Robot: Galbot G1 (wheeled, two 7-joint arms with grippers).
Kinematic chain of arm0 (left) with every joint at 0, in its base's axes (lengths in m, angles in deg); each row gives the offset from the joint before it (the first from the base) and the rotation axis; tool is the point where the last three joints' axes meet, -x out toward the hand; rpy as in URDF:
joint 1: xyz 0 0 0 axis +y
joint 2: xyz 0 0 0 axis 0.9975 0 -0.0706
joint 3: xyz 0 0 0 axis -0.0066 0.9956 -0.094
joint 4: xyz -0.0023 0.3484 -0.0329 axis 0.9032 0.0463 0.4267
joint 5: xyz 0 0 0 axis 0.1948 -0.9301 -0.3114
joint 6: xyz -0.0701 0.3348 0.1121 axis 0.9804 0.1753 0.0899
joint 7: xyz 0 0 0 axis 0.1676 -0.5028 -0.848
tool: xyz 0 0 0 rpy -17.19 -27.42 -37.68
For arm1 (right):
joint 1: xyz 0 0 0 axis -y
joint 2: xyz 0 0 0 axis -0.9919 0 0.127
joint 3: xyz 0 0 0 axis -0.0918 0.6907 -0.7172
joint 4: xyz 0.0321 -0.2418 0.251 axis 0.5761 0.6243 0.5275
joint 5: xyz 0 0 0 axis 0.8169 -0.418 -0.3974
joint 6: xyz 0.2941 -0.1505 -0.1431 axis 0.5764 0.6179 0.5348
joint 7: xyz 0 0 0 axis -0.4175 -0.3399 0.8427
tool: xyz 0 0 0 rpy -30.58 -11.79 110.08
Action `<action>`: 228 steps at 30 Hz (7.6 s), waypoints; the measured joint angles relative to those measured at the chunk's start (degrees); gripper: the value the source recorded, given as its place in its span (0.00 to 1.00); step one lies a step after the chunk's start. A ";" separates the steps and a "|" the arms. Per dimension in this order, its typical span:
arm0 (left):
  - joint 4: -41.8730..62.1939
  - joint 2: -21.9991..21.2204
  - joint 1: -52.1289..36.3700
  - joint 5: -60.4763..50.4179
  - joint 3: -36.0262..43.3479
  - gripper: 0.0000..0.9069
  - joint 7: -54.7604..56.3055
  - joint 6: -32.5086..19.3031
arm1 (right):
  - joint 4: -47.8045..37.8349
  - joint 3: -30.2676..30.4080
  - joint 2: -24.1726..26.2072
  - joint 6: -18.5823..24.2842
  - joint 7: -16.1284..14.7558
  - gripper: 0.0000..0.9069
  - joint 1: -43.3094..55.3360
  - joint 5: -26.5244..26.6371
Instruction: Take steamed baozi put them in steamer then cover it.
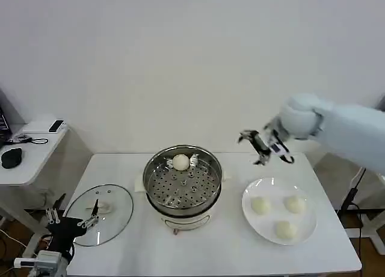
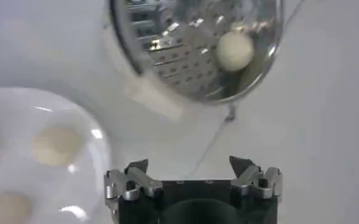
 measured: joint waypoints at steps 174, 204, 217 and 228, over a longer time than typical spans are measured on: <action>1.77 1.83 -4.38 -1.12 2.06 1.00 -0.81 1.20 | 2.86 -3.16 -3.42 -19.69 -4.14 1.00 -1.41 13.22; 3.41 1.19 -3.48 -3.28 4.57 1.00 -0.81 1.02 | 4.03 -44.54 17.05 -8.13 -8.95 1.00 -55.84 -9.89; 3.25 0.98 -3.07 -3.35 3.71 1.00 -0.80 1.03 | -0.20 -42.53 11.68 -8.55 -8.94 0.97 -55.28 -11.35; 3.09 0.80 -3.41 -3.38 4.21 1.00 -0.80 1.13 | -0.68 -41.93 11.27 -9.65 -9.51 0.82 -55.68 -11.75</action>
